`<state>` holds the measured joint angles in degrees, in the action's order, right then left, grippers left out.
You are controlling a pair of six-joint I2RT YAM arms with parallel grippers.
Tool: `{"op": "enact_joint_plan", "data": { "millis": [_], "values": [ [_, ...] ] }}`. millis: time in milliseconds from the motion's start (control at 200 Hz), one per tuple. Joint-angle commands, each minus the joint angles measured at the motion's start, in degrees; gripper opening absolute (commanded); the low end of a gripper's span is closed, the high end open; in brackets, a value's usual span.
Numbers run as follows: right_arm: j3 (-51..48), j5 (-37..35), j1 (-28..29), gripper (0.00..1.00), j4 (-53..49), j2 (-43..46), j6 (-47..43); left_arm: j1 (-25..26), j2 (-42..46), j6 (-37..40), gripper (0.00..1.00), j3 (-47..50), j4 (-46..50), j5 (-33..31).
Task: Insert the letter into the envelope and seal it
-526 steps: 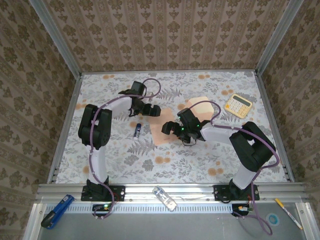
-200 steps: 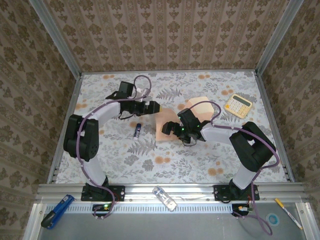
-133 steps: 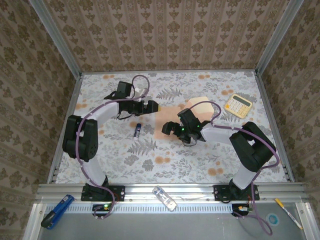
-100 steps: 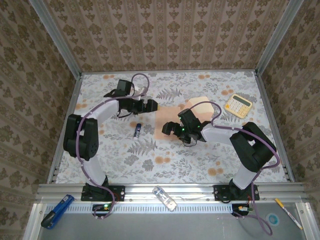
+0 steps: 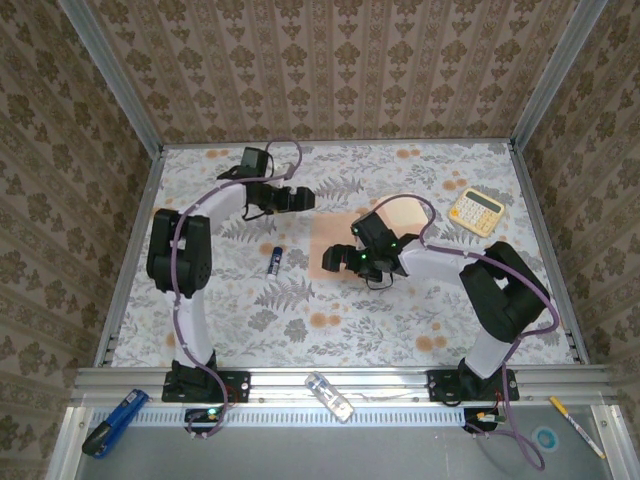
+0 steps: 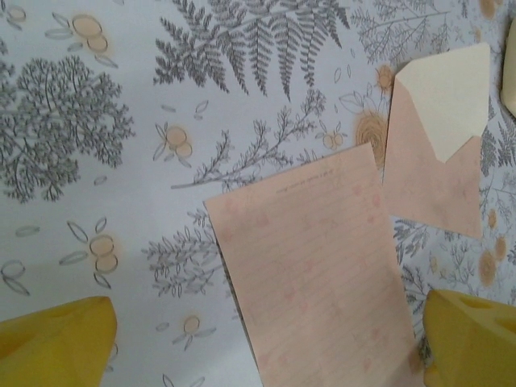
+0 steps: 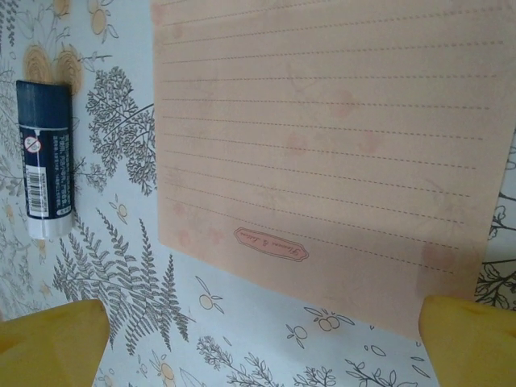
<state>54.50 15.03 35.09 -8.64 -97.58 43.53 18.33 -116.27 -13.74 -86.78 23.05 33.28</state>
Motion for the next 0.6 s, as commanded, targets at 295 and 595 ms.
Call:
{"op": "enact_joint_plan", "data": {
  "millis": [295, 595],
  "values": [
    [4.5, -1.4, -0.6, 1.00, 0.0, 1.1, 3.8, 0.0, -1.9, 0.2, 0.97, -2.0, -1.3, -2.3],
    [3.5, -5.3, -0.7, 1.00, 6.9, -1.9, 16.9, 1.2, -3.2, 2.9, 0.97, -3.2, 0.8, -1.9]
  ]
}}
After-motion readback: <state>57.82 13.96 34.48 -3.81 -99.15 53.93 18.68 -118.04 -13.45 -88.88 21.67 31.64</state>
